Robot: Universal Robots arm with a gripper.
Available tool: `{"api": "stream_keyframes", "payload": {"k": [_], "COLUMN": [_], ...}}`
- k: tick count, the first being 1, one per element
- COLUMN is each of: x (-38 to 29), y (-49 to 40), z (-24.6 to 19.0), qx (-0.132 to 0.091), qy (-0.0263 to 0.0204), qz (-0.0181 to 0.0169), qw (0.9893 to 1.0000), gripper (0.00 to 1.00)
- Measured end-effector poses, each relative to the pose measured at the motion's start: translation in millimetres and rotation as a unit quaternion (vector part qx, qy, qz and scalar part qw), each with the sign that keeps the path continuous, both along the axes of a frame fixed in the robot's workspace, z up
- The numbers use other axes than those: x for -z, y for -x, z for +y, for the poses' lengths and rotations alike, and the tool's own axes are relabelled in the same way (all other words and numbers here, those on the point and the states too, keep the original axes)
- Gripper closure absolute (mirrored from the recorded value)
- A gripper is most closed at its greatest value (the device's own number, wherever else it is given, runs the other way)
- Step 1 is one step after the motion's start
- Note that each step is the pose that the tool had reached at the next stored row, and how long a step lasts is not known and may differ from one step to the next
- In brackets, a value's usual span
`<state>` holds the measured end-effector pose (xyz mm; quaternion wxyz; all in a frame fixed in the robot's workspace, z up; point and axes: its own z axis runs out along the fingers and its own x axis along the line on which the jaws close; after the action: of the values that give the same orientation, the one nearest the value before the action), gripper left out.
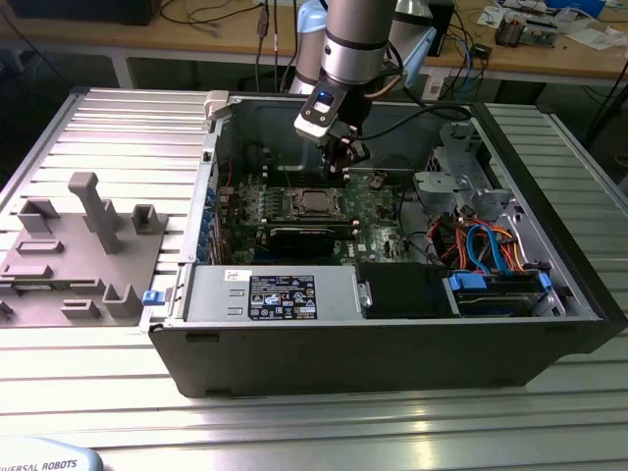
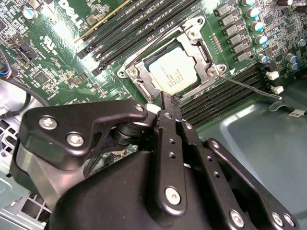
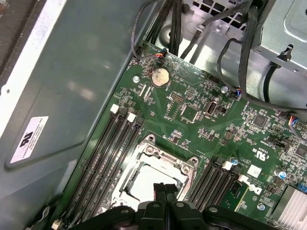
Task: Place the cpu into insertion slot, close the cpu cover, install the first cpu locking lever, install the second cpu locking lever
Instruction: 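Install the first cpu locking lever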
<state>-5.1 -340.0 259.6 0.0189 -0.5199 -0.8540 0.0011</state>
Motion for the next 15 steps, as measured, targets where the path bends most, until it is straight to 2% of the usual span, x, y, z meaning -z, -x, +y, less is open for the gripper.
{"api": "stream_keyframes", "payload": {"k": [15], "x": [0.0], "y": [0.0], "z": [0.0], "qx": [-0.004], "qy": [0.0000], "qz": [0.0000], "qw": [1.0000], "gripper": [0.89]}}
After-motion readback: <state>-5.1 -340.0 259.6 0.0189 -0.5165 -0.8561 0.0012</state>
